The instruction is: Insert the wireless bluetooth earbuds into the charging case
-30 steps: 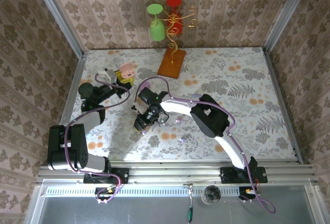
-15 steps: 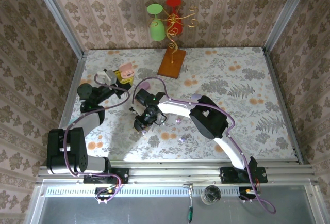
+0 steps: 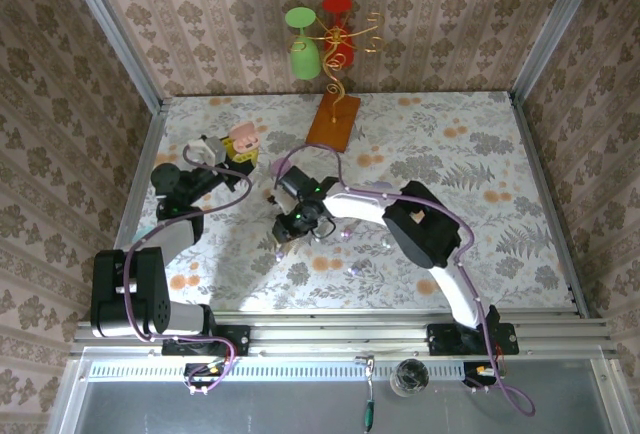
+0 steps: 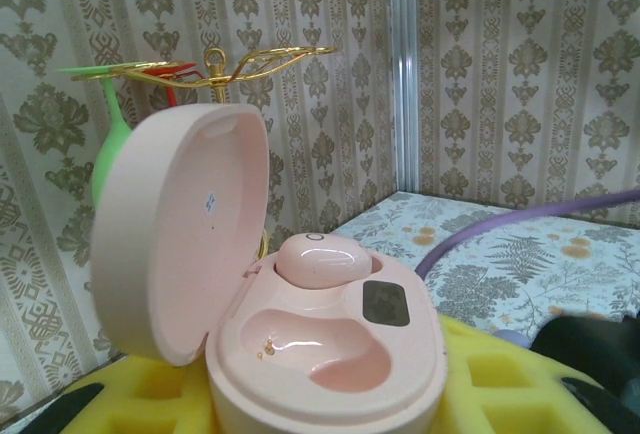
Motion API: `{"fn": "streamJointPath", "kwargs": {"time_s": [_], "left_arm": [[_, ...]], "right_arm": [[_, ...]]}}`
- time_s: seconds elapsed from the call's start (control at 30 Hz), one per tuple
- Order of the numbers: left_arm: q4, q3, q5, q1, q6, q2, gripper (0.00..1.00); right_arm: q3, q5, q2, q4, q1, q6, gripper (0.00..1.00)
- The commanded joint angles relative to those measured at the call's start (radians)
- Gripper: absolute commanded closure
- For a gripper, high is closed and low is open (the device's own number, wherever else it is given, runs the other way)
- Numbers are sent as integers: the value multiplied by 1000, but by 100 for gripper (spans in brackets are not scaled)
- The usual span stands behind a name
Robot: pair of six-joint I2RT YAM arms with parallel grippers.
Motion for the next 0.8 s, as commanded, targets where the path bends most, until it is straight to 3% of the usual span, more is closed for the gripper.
{"fn": "streamJointPath", "kwargs": {"time_s": [0.0,0.23,0.53,0.77], "left_arm": [[44,-26,-37,-16,18,-22,63],[41,-93,-158,-88,107,-24,64],[39,-156,-351,-260,279,21,63],[138,-155,-359,-329,280,139,63]], "right_arm": [[-69,73,-109,58,-49,37,82],[-229,119,-281,99,-145,50,81],[-333,191,-491,58,-222,52,81],[-317,211,-599,12,-229,33,81]]}}
